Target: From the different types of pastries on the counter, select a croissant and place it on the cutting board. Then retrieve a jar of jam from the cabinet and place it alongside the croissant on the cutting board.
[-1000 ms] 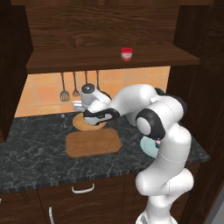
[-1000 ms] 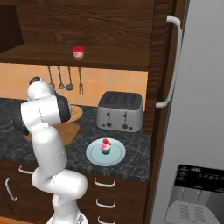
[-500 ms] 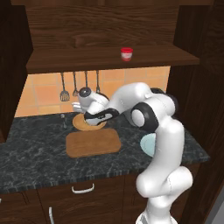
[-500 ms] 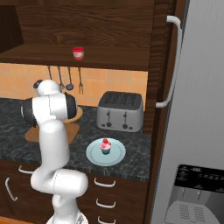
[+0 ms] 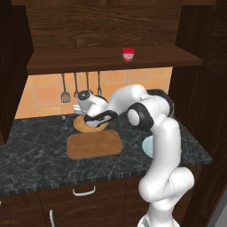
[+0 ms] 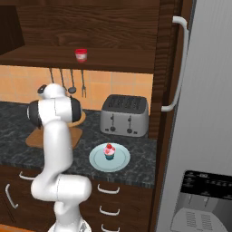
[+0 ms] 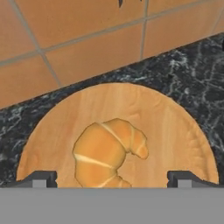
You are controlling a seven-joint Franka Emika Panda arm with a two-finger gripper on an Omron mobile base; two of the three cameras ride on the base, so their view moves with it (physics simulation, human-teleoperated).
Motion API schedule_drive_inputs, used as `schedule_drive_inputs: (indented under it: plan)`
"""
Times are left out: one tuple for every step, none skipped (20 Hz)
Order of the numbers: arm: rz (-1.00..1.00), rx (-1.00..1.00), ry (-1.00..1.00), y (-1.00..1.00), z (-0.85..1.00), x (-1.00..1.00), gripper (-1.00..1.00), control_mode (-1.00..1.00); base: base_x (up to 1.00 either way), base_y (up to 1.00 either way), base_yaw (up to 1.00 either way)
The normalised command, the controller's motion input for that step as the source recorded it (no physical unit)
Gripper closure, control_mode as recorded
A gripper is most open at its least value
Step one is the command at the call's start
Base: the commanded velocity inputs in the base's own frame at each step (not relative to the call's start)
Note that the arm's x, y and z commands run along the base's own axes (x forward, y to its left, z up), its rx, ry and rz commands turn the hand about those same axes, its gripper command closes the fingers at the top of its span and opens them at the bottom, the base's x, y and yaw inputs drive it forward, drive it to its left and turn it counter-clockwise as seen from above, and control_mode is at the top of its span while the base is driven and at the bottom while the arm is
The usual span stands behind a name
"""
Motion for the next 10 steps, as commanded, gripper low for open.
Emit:
schedule_drive_inputs:
  plan:
    - [0.0,0.0,0.02,0.0,-0.29,0.32,-1.0,-1.0,0.0,0.0,0.0]
    - [0.0,0.0,0.02,0.0,-0.26,0.29,-1.0,-1.0,0.0,0.0,0.0]
    - [0.0,0.0,0.02,0.0,-0.26,0.27,-1.0,-1.0,0.0,0.0,0.0]
    - [0.0,0.0,0.03,0.0,-0.28,0.28,-1.0,-1.0,0.0,0.0,0.0]
    - [0.0,0.0,0.04,0.0,-0.3,0.26,-1.0,-1.0,0.0,0.0,0.0]
    - [0.0,0.0,0.03,0.0,-0.34,0.24,-1.0,-1.0,0.0,0.0,0.0]
    - [0.0,0.0,0.04,0.0,-0.37,0.27,-1.0,-1.0,0.0,0.0,0.0]
    - [0.0,0.0,0.04,0.0,-0.4,0.26,-1.0,-1.0,0.0,0.0,0.0]
    - [0.0,0.0,0.04,0.0,-0.43,0.24,-1.0,-1.0,0.0,0.0,0.0]
    - [0.0,0.0,0.04,0.0,-0.44,0.26,-1.0,-1.0,0.0,0.0,0.0]
